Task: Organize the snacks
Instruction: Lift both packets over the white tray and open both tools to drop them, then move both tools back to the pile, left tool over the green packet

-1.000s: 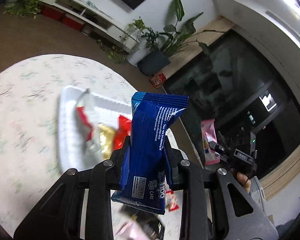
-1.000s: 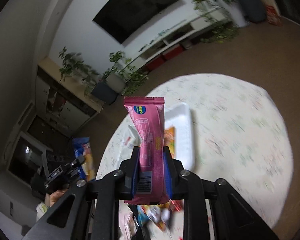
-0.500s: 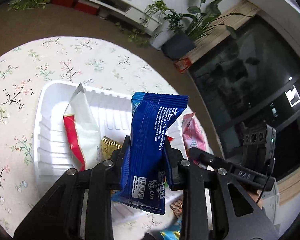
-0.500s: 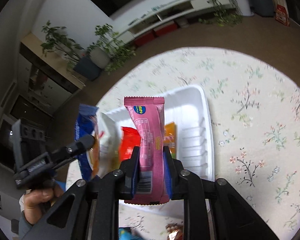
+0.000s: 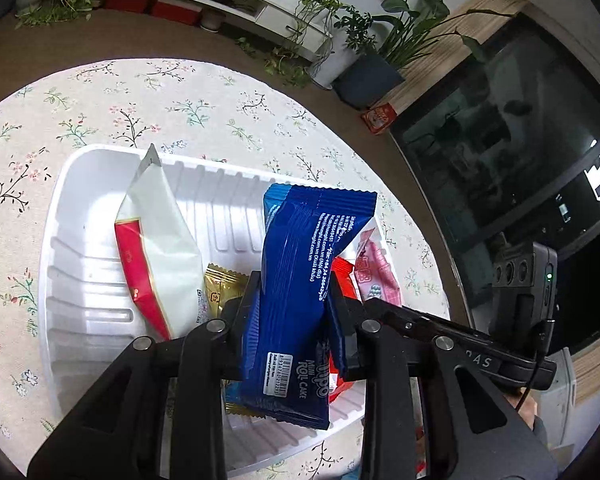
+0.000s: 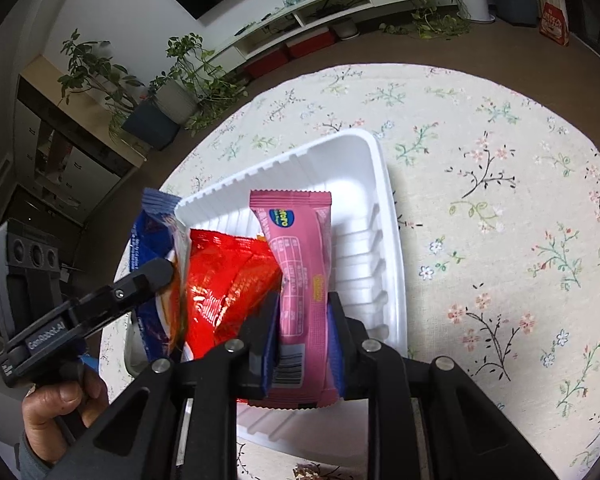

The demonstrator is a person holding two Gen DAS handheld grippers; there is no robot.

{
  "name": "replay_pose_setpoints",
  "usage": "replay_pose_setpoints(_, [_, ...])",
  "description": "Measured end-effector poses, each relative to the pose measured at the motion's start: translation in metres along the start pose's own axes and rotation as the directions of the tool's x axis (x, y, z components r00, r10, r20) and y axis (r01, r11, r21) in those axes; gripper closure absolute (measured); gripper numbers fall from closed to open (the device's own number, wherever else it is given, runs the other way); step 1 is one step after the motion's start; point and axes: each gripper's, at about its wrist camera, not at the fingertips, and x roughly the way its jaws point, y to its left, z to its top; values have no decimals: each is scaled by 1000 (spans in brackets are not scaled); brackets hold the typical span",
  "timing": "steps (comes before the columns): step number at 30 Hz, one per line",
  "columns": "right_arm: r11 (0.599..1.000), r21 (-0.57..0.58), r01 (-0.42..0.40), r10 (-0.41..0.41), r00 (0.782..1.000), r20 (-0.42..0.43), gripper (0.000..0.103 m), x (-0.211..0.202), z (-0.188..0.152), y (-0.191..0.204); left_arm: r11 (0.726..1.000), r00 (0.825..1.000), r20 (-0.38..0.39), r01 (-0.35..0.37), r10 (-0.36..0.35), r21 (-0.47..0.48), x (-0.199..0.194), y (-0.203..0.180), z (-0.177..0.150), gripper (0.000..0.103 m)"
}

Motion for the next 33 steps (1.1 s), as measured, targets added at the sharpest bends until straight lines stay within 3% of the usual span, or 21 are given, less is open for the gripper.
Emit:
replay_pose_setpoints(4, [1000,-5,4,-4,1000,-10,70,2,-3,-3,1000,1000,3,-10,10,6,1,2,2,73])
replay_pose_setpoints(5, [1000,-5,6,-6,1000,-9,70,2,-2,-3,1000,1000,6,-15,15,8,0,1,0,66])
replay_pose_setpoints(6, [1000,-5,6,-6,1000,-9,70,1,-3,-1,1000,1000,13,-14,14,8,0,-2,0,53])
replay_pose_setpoints(8, [1000,-7,3,-3,1000,-5,68,-1,-3,-2,1000,1000,18,-9,9,12,-3,-5,-1,45])
replay_pose_setpoints(10, [1000,-12,5,-5,1000,1,65,-4,-5,-2,1000,1000,16,-15,15,20,-4,-9,-2,44])
replay_pose_setpoints(12, [1000,-11,-1,1,1000,11,63,-10,-6,-2,1000,1000,18,-6,5,24,-10,-12,-3,33])
replay_pose_setpoints(16, [1000,1,-28,28,999,42,56,-27,-11,-4,998,999,45,-3,0,66,-29,-27,-9,20])
replay_pose_setpoints(18, [999,1,-49,49,997,67,55,-41,-16,-3,996,997,83,-4,-4,89,-45,-37,-13,3])
replay_pose_setpoints(22, [994,-15,-104,105,985,136,41,-77,-35,-2,991,991,134,-22,5,128,-78,-49,-26,1])
replay_pose_setpoints(26, [988,-47,-149,155,968,195,36,-114,-61,5,971,971,235,-88,34,223,-123,-66,-59,1])
replay_pose_setpoints(30, [985,-50,-164,171,957,236,30,-138,-105,3,949,970,184,-201,158,243,-160,-68,-106,1])
replay_pose_setpoints(33, [984,-34,-176,179,957,228,30,-140,-140,2,918,942,165,-323,291,229,-176,-61,-150,1])
